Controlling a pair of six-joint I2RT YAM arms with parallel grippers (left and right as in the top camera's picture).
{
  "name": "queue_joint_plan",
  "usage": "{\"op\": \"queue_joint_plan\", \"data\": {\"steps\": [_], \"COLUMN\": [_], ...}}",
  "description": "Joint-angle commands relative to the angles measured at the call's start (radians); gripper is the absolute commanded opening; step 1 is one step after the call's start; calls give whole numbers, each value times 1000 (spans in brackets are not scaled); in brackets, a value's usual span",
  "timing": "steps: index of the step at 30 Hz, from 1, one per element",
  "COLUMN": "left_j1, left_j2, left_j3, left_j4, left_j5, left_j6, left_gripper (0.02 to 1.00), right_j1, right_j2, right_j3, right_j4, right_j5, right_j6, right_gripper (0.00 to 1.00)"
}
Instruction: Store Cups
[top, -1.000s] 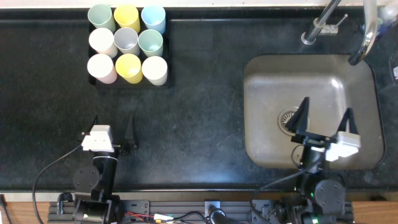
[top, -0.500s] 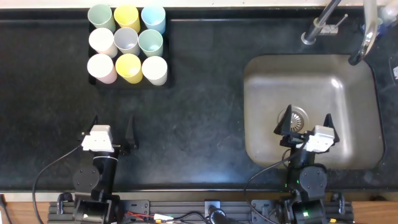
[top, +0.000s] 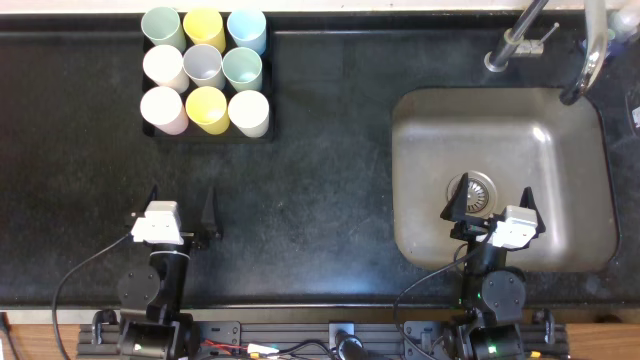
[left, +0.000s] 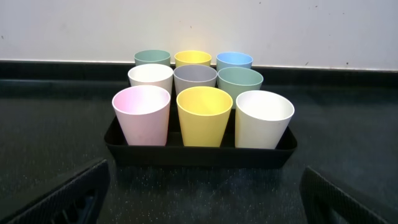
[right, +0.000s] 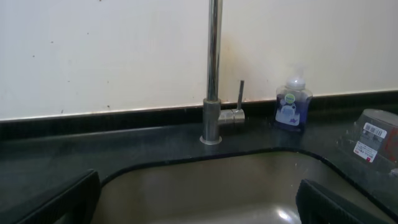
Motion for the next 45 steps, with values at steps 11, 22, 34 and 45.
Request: {"op": "queue_joint_plan", "data": {"steps": [11, 22, 34, 45], "left_j1": [4, 4, 4, 4], "left_j2": [-10, -10, -10, -10], "left_j3": [-2, -2, -2, -2], "left_j4": [-1, -2, -2, -2], "left_j5": [6, 6, 6, 6], "left_j6": [16, 16, 16, 16], "left_gripper": [996, 998, 996, 998], "right_j1": [-93, -178, -178, -178], "right_j2": [-11, -11, -10, -10], "right_j3": [-13, -13, -13, -13], "right_j4": [-5, -31, -31, -31], "right_j5": [-280, -400, -400, -400], "right_j6": [57, 56, 56, 56], "right_gripper": [996, 996, 996, 993]}}
